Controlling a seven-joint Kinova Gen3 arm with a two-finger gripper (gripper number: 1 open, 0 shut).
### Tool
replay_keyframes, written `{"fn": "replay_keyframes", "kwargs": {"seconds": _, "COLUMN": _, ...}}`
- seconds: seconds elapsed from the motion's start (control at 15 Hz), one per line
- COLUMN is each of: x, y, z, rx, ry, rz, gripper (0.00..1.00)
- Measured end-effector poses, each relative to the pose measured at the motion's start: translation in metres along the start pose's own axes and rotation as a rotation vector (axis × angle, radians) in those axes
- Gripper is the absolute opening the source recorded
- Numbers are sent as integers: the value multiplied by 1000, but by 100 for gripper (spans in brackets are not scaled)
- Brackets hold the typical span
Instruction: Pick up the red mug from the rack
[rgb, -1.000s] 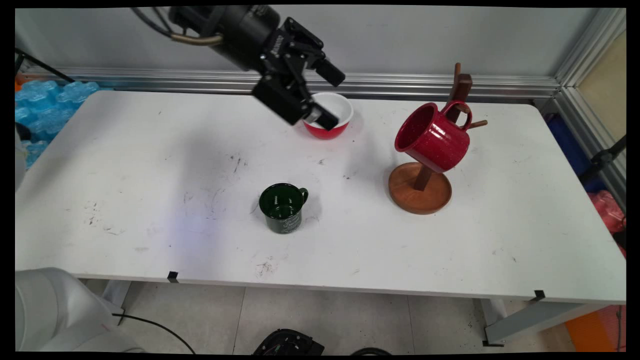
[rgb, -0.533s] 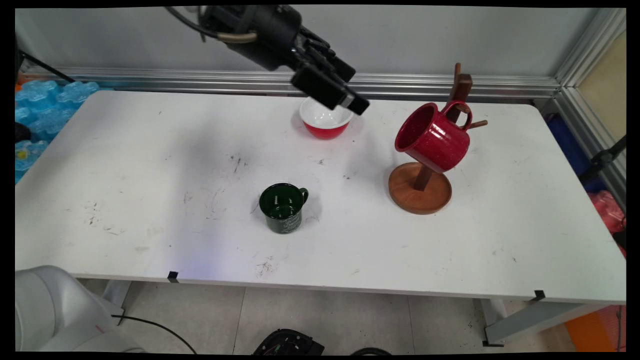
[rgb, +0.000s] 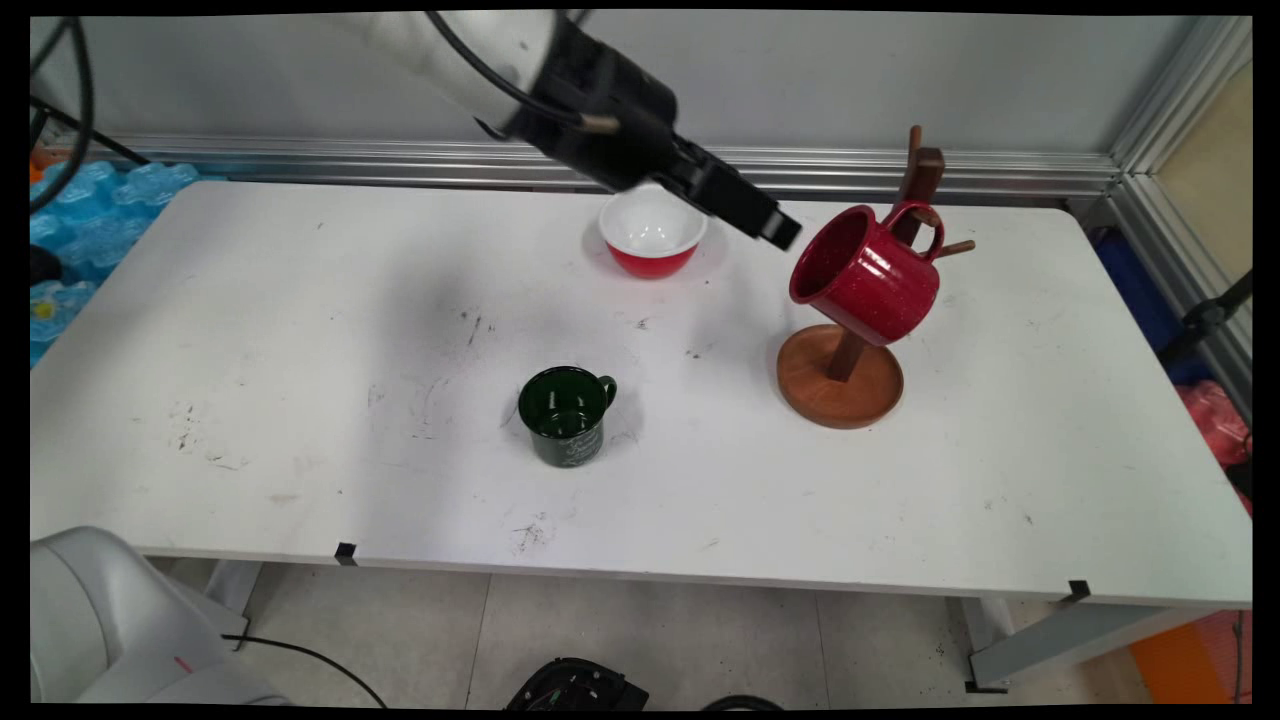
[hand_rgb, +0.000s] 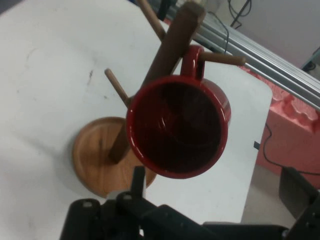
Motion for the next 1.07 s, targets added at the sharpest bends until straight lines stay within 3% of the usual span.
{"fn": "replay_keyframes", "kwargs": {"seconds": 0.4, "x": -2, "y": 4, "z": 44, "rx": -18, "ry": -37, "rz": -41, "gripper": 100}}
{"fn": "replay_keyframes", "kwargs": {"seconds": 1.07, "x": 11, "y": 29, "z": 105, "rx": -116, "ry": -39, "rz": 5, "gripper": 100}}
